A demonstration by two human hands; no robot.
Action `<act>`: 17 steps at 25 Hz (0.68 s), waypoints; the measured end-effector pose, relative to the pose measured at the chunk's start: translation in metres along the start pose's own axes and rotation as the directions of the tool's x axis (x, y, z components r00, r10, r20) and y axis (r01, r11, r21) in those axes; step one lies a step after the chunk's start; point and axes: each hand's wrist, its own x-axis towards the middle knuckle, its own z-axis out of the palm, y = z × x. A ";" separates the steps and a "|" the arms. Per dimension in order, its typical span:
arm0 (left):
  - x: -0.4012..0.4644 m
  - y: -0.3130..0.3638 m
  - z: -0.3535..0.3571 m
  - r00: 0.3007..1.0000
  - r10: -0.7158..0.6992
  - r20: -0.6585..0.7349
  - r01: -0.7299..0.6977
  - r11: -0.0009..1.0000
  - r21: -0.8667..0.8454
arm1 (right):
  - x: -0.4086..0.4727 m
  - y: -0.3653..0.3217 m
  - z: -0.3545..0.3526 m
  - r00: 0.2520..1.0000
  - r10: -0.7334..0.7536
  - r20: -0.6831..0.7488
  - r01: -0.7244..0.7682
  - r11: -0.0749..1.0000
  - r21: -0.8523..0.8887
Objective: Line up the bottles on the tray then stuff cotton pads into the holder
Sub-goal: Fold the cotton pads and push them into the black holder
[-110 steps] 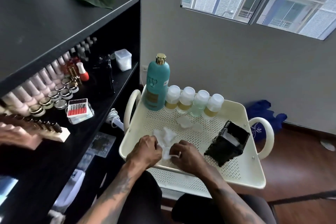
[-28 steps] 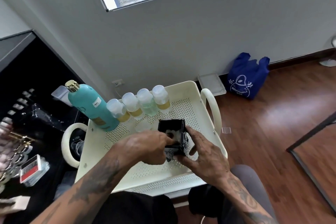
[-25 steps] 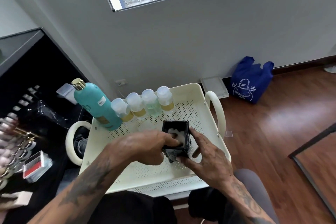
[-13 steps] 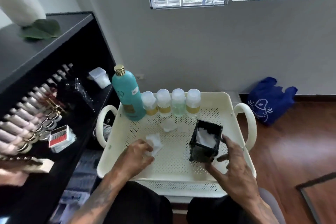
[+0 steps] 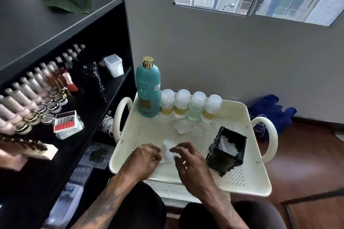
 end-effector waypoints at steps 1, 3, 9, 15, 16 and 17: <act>-0.001 -0.003 -0.001 1.000 -0.008 0.011 0.009 1.000 -0.014 | 0.017 0.002 0.005 0.997 0.017 0.074 -0.011 0.997 -0.076; -0.002 -0.005 -0.002 0.999 -0.039 0.016 0.039 0.999 -0.031 | 0.037 0.009 0.012 0.977 0.029 0.210 0.020 0.973 -0.229; -0.002 -0.004 0.004 0.996 -0.076 -0.046 0.075 0.997 -0.026 | 0.036 0.022 0.013 0.990 0.102 0.096 -0.057 0.921 -0.385; -0.003 -0.004 0.004 0.996 -0.062 -0.072 0.061 0.998 -0.012 | 0.011 -0.018 -0.012 0.944 0.330 0.009 -0.316 0.897 0.310; -0.003 -0.004 0.003 0.995 -0.066 -0.069 0.066 0.998 -0.013 | 0.003 -0.026 -0.022 0.931 0.357 0.080 -0.350 0.807 0.476; -0.003 -0.003 0.003 0.996 -0.067 -0.062 0.067 0.998 -0.010 | -0.005 -0.032 -0.035 0.923 0.356 0.147 -0.369 0.712 0.598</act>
